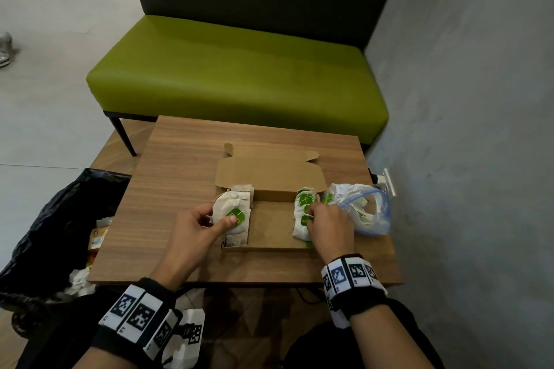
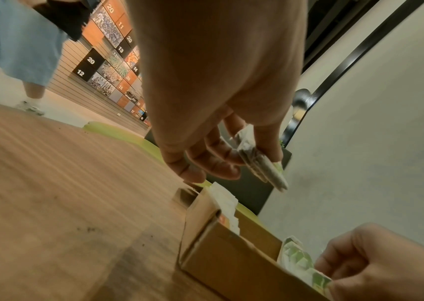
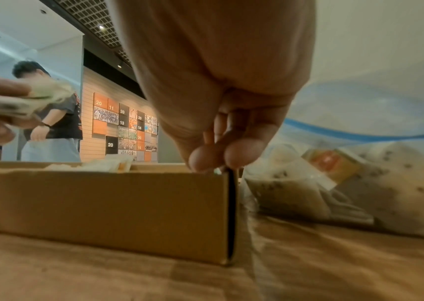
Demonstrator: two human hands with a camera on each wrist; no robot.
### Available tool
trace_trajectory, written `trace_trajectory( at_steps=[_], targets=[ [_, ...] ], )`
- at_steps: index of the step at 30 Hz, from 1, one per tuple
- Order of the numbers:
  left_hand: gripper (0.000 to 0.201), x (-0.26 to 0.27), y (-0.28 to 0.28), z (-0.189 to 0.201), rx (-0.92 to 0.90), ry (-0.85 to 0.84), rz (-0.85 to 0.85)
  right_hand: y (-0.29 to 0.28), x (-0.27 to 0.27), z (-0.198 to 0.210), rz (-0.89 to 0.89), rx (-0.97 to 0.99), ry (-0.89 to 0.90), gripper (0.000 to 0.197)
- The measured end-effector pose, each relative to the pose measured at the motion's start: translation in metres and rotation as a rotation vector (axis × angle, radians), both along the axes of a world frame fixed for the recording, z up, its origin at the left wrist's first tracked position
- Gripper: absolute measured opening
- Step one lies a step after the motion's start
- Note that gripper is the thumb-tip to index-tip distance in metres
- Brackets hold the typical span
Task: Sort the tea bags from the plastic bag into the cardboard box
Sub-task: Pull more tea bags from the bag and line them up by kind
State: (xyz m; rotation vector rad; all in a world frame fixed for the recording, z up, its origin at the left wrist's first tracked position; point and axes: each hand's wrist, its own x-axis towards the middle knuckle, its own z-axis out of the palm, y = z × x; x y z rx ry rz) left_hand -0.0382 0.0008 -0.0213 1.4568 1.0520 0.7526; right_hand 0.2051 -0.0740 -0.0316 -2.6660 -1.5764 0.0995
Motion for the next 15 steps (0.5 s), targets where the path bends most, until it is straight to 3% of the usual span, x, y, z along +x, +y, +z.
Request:
trace_trajectory(
  at_steps=[6, 10, 13, 15],
  targets=[
    [0.022, 0.013, -0.012, 0.002, -0.066, -0.043, -0.069, -0.006, -0.005, -0.003, 0.014, 0.136, -0.044, 0.015],
    [0.034, 0.027, -0.022, 0.000, -0.206, -0.118, -0.098, -0.013, -0.004, -0.006, 0.007, 0.297, 0.020, 0.014],
    [0.038, 0.041, -0.030, 0.001, -0.256, -0.158, -0.109, -0.022, 0.001, -0.003, -0.019, 0.453, 0.155, 0.016],
    [0.032, 0.051, -0.035, 0.004, -0.245, -0.157, -0.113, -0.029, -0.001, 0.007, -0.038, 0.605, 0.389, 0.012]
  ],
)
